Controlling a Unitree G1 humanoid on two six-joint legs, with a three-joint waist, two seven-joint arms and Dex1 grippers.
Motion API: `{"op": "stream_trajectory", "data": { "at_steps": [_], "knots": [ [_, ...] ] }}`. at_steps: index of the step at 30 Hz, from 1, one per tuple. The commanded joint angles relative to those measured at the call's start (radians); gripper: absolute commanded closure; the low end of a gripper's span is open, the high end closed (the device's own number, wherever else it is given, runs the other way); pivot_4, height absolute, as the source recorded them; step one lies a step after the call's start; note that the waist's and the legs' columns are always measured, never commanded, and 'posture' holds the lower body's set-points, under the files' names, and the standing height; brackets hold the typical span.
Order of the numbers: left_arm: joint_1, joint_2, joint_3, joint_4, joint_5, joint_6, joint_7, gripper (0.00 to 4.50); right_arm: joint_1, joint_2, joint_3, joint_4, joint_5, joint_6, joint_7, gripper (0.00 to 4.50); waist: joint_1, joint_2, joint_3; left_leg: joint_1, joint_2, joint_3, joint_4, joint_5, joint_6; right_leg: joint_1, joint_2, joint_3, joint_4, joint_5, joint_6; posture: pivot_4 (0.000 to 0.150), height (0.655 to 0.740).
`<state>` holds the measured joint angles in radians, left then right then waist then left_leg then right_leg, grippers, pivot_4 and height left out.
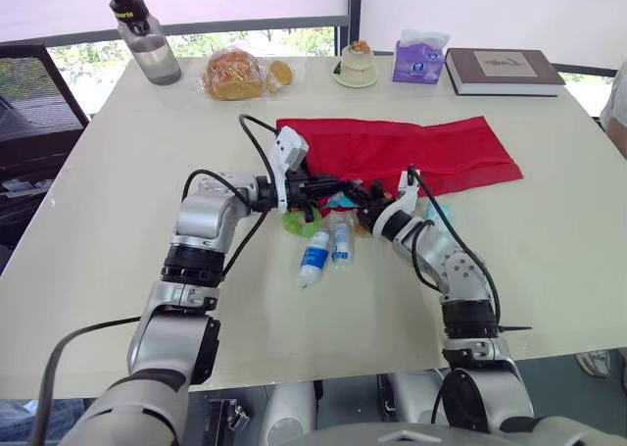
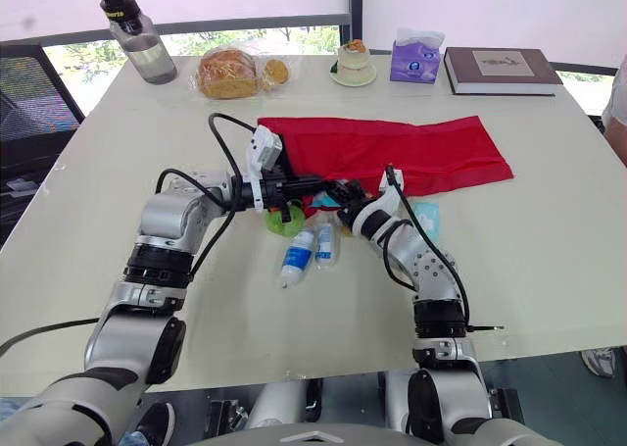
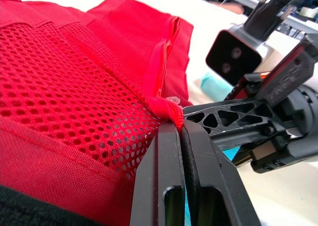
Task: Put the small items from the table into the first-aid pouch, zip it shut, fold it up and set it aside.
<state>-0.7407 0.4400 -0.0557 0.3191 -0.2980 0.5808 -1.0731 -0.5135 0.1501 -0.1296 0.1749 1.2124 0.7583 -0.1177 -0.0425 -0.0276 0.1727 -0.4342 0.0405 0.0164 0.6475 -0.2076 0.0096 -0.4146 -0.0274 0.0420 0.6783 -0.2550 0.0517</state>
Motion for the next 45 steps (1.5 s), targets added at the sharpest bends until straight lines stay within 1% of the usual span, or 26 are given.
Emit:
{"op": "stream_trajectory", "data": {
  "at_steps": [1, 10, 16, 21, 26, 28, 29, 30, 31, 32, 45],
  "knots": [
    [0.006, 0.0, -0.016, 0.023, 0.034, -0.073, 0.03, 4.4, -0.071, 0.034, 0.005, 0.017, -0.061, -0.009, -0.019, 4.5, 0.0, 0.0, 0.0, 0.0, 0.0, 0.0, 0.0, 0.0, 0.0, 0.0, 0.0, 0.0, 0.0, 0.0, 0.0, 0.15, 0.7387],
    [0.023, 0.002, -0.017, 0.068, 0.061, -0.121, 0.07, 4.4, -0.203, 0.06, -0.007, 0.185, -0.16, -0.023, -0.008, 4.5, -0.003, 0.0, 0.0, 0.003, 0.0, 0.001, 0.0, 0.0, 0.0, 0.001, 0.0, 0.001, 0.001, 0.0, 0.0, 0.15, 0.7387],
    [0.048, -0.021, 0.018, 0.064, 0.02, -0.077, 0.083, 4.4, -0.297, 0.061, -0.013, 0.328, -0.257, -0.056, -0.02, 4.5, -0.006, 0.0, -0.001, 0.005, 0.002, 0.0, 0.001, 0.0, 0.0, 0.003, 0.003, 0.001, 0.001, 0.001, 0.0, 0.15, 0.7387],
    [0.065, -0.028, 0.014, 0.073, 0.032, -0.098, 0.077, 4.4, -0.33, 0.07, -0.007, 0.374, -0.297, -0.061, -0.013, 4.5, -0.006, 0.0, -0.003, 0.005, 0.002, 0.0, 0.001, 0.0, 0.0, 0.003, 0.003, 0.001, 0.001, 0.001, 0.0, 0.15, 0.7387],
    [0.058, -0.033, 0.014, 0.081, 0.029, -0.102, 0.071, 4.4, -0.315, 0.07, 0.018, 0.345, -0.332, -0.035, -0.003, 4.5, -0.006, 0.0, -0.003, 0.005, 0.002, 0.0, 0.001, 0.0, 0.0, 0.003, 0.003, 0.001, 0.001, 0.001, 0.0, 0.15, 0.7387],
    [0.053, -0.033, 0.014, 0.091, 0.03, -0.106, 0.068, 4.5, -0.306, 0.063, 0.026, 0.323, -0.344, -0.023, 0.001, 3.62, -0.005, 0.0, -0.003, 0.005, 0.002, 0.0, 0.001, 0.0, 0.0, 0.003, 0.003, 0.001, 0.001, 0.001, 0.0, 0.15, 0.7387],
    [0.05, -0.031, 0.014, 0.094, 0.031, -0.108, 0.066, 4.5, -0.301, 0.06, 0.028, 0.311, -0.35, -0.017, 0.001, 3.37, -0.004, 0.0, -0.003, 0.005, 0.002, 0.0, 0.001, 0.0, 0.0, 0.003, 0.003, 0.001, 0.001, 0.001, 0.0, 0.15, 0.7387],
    [0.048, -0.029, 0.013, 0.097, 0.032, -0.11, 0.063, 4.5, -0.296, 0.055, 0.031, 0.297, -0.357, -0.009, 0.004, 2.78, -0.002, 0.0, -0.004, 0.004, 0.002, 0.0, 0.001, 0.0, 0.0, 0.003, 0.003, 0.001, 0.001, 0.001, 0.0, 0.15, 0.7387],
    [0.046, -0.027, 0.013, 0.101, 0.033, -0.113, 0.06, 4.5, -0.29, 0.051, 0.035, 0.281, -0.363, 0.002, 0.008, 2.34, -0.002, 0.0, -0.004, 0.005, 0.002, 0.0, 0.001, 0.0, 0.0, 0.003, 0.003, 0.001, 0.001, 0.001, 0.0, 0.15, 0.7387],
    [0.043, -0.024, 0.013, 0.109, 0.036, -0.118, 0.055, 4.5, -0.281, 0.044, 0.039, 0.255, -0.365, 0.019, 0.011, 2.16, 0.0, 0.0, -0.004, 0.005, 0.002, 0.0, 0.001, 0.0, 0.0, 0.003, 0.003, 0.001, 0.001, 0.001, 0.0, 0.15, 0.7387],
    [0.004, -0.019, 0.019, 0.191, 0.05, -0.159, 0.015, 4.5, -0.218, 0.002, 0.053, 0.036, -0.424, 0.168, 0.046, 2.16, 0.003, 0.0, -0.004, 0.002, 0.0, -0.001, 0.0, 0.0, 0.0, 0.003, 0.0, -0.001, -0.001, 0.001, 0.0, 0.15, 0.7387]
  ]
}}
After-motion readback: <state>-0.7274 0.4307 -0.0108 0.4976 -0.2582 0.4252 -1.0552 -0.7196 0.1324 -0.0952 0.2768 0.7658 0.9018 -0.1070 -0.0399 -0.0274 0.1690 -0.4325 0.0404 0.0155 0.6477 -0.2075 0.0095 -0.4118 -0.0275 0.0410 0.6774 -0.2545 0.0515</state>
